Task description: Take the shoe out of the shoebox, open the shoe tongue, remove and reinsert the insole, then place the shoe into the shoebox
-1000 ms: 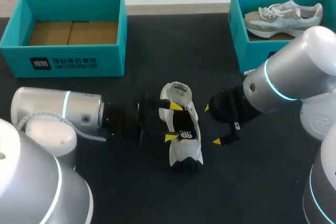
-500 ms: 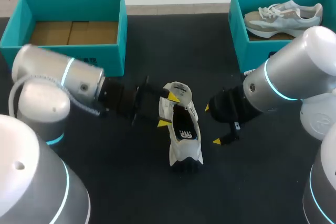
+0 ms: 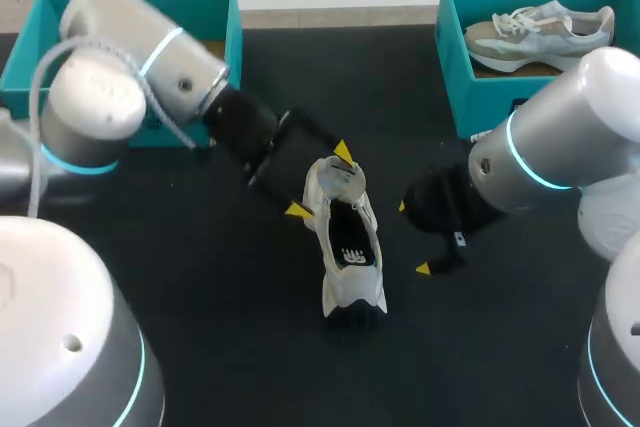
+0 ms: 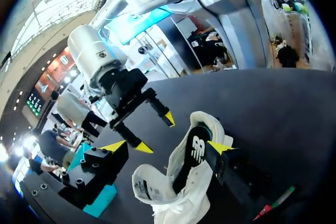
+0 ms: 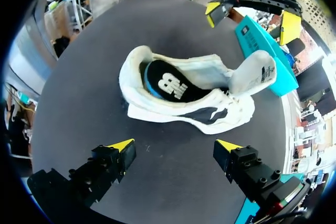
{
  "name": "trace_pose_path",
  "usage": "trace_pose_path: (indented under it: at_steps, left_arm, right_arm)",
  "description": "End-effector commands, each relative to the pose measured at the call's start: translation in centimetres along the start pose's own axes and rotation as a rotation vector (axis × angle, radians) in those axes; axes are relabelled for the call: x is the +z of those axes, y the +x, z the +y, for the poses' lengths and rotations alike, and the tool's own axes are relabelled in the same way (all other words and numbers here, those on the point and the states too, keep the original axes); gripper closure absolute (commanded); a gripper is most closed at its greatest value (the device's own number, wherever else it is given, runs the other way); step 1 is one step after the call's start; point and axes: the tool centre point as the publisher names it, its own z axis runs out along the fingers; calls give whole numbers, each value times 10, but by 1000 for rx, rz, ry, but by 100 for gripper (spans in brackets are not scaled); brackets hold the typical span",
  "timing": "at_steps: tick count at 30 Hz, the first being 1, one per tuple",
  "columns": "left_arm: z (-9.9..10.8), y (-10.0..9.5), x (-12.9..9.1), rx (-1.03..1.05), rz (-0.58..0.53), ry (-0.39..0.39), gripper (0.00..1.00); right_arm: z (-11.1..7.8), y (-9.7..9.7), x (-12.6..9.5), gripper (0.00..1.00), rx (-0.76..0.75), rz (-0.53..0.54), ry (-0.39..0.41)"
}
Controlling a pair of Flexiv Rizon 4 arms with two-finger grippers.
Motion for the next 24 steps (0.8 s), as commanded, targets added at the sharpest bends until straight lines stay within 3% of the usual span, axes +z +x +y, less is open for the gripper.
trace_pose_path:
  at_steps: [1, 11, 18, 24]
  left_arm:
    - [-11, -1, -12, -40, 409, -24, 0]
    - [-15, 1, -17, -55, 430, -3, 0]
    - [-15, 1, -17, -55, 430, -3, 0]
    - [-15, 1, -17, -55, 430, -3, 0]
  right_arm:
    - [-7, -4, -39, 0, 1, 34, 29]
    - [-33, -9, -81, 0, 80, 66, 50]
    - [-36, -21, -116, 0, 131, 47, 52]
    - [-34, -30, -138, 0, 141, 74, 113]
